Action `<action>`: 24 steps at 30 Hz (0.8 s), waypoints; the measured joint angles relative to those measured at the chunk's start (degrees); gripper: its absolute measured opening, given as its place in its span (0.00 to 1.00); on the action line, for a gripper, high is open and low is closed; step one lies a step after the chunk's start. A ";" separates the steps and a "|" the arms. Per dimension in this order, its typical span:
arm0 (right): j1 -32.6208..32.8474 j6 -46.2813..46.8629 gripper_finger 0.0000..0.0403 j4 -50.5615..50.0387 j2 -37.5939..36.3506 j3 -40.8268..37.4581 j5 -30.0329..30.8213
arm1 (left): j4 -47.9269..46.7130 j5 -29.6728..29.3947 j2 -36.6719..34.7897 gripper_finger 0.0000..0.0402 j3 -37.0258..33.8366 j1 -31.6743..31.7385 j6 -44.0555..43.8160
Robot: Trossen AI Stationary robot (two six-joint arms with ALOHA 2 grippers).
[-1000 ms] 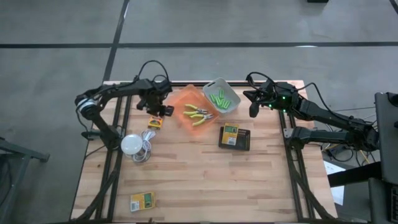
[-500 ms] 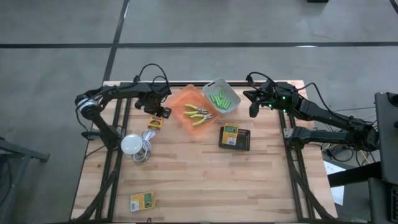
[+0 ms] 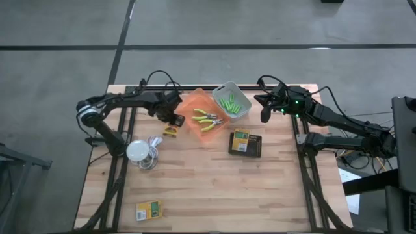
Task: Pick & Place School Supplies
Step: Put the yellow crayon box into the black bin
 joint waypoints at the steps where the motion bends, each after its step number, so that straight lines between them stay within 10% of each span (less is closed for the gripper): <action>1: 0.00 0.01 0.04 0.01 0.00 0.00 -0.01 | -0.01 0.22 0.02 0.32 -0.01 -1.04 -0.53; 24: 0.00 0.00 0.04 0.00 0.00 0.00 -0.02 | 10.38 5.75 0.27 0.32 -0.23 -37.21 -34.24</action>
